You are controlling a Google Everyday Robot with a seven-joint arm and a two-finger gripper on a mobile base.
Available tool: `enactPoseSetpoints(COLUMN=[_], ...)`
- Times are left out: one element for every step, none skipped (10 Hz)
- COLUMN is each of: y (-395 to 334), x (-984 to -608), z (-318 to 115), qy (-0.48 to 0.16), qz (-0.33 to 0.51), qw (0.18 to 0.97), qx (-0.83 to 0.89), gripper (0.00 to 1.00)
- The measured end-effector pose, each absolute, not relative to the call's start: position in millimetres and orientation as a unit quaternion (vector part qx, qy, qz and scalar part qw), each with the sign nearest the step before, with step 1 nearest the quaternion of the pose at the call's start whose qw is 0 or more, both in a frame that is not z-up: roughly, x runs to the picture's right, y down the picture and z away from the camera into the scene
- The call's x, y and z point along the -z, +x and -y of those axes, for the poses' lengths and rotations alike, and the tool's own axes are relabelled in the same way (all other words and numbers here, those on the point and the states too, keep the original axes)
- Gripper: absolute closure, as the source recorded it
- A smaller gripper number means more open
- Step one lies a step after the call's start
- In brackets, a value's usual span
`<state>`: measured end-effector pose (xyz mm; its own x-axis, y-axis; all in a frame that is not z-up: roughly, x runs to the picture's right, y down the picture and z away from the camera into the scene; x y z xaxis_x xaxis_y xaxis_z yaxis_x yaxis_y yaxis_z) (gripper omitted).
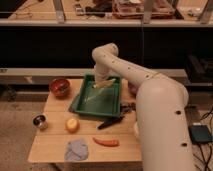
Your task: Place banana in purple bowl
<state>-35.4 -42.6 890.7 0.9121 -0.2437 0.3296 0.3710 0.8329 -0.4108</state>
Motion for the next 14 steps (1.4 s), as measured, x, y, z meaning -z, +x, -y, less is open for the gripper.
enactPoseSetpoints(y=[-29, -30, -28, -19, -10, 0, 21, 35, 50, 56, 64, 74, 84, 86], x=[-892, -889, -880, -870, -860, -852, -844, -840, -834, -824, -819, -815, -809, -807], z=[53, 61, 77, 94, 108, 122, 131, 134, 137, 136, 133, 133, 131, 130], qy=[-0.228, -0.219, -0.202, -0.189, -0.178, -0.171, -0.167, -0.165, -0.161, -0.159, -0.156, -0.152, -0.148, -0.145], qz=[0.102, 0.085, 0.056, 0.030, 0.012, 0.003, 0.006, 0.012, 0.015, 0.025, 0.029, 0.027, 0.026, 0.026], qw=[0.955, 0.959, 0.965, 0.969, 0.973, 0.977, 0.980, 0.983, 0.985, 0.986, 0.987, 0.988, 0.989, 0.989], qx=[0.161, 0.159, 0.158, 0.154, 0.146, 0.131, 0.104, 0.084, 0.062, 0.039, 0.026, 0.016, 0.003, -0.004], gripper=[1.00, 1.00, 1.00, 1.00, 1.00, 1.00, 1.00, 1.00, 1.00, 1.00, 1.00, 1.00, 1.00, 1.00])
